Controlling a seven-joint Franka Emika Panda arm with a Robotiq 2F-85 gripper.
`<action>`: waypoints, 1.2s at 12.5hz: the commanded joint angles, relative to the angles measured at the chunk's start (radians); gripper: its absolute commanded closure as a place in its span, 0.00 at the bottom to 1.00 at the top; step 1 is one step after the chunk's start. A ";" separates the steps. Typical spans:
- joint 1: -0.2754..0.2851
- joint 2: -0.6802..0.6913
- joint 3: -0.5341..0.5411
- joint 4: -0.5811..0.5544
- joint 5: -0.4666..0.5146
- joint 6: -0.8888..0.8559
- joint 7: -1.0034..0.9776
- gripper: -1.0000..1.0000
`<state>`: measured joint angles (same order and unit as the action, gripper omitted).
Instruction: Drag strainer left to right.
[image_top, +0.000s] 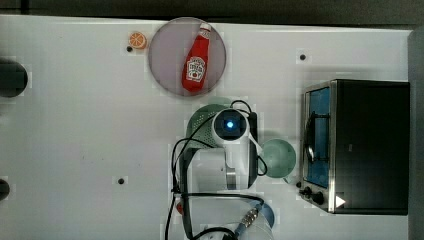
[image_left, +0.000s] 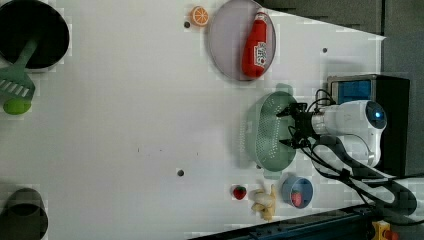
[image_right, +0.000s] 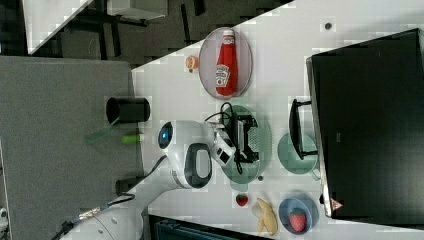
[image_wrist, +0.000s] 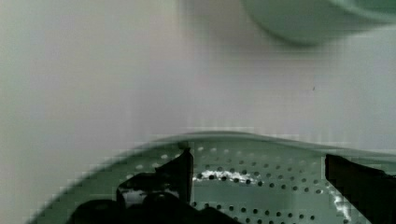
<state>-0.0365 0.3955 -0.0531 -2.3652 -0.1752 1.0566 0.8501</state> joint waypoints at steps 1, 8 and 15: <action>-0.018 -0.022 -0.040 0.026 -0.010 -0.015 -0.100 0.00; -0.015 -0.138 -0.033 0.018 -0.009 -0.050 -0.251 0.00; -0.010 -0.539 0.032 0.178 0.088 -0.577 -0.615 0.00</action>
<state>-0.0682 -0.1129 -0.0328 -2.2344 -0.1484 0.5024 0.3467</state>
